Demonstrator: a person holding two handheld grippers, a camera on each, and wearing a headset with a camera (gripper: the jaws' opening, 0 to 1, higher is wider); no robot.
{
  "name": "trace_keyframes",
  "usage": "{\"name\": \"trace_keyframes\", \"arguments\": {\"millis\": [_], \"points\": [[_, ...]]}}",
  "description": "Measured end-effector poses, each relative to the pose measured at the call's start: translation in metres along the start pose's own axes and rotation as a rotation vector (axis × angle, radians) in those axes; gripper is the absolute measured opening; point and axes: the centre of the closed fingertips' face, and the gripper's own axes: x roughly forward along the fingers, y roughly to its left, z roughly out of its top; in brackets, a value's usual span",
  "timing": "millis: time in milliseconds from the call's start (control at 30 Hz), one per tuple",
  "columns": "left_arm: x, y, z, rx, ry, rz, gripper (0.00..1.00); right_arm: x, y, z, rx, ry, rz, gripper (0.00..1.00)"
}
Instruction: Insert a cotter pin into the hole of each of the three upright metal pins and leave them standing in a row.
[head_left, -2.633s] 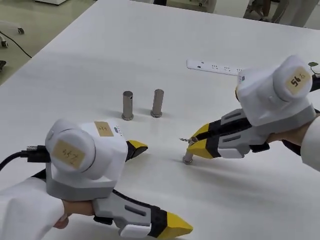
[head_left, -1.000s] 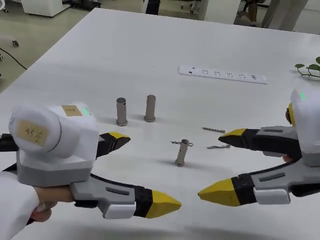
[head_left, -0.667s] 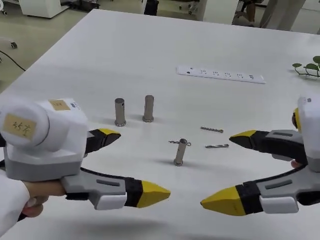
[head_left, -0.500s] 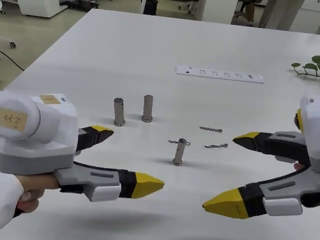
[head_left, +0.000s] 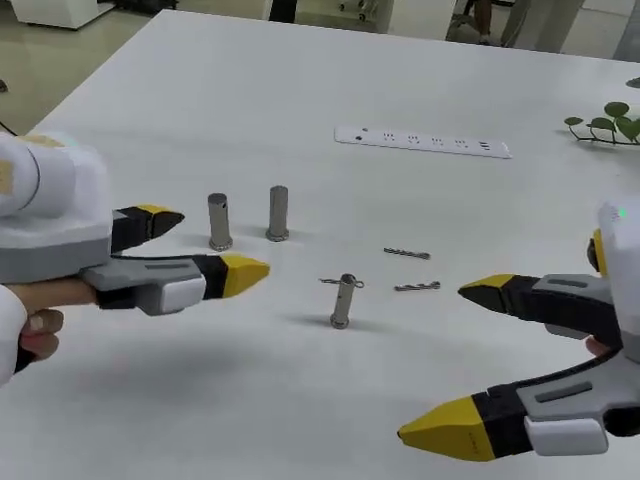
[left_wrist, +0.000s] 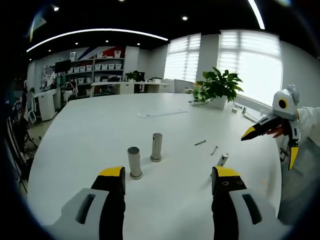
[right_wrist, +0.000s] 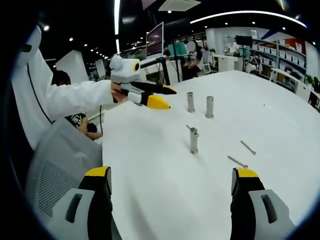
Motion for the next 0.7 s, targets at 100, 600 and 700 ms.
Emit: {"name": "trace_keyframes", "arguments": {"millis": [100, 600, 700], "points": [[0.005, 0.01, 0.002, 0.014, -0.004, 0.029, 0.63, -0.002, -0.002, -0.001, 0.001, 0.003, -0.01, 0.98], [0.034, 0.039, -0.005, 0.041, 0.03, 0.077, 0.47, -0.005, -0.005, -0.007, 0.025, 0.016, -0.018, 0.97], [0.039, 0.043, -0.006, 0.037, 0.027, 0.086, 0.44, -0.006, -0.006, -0.008, 0.024, 0.02, -0.018, 0.97]]}}
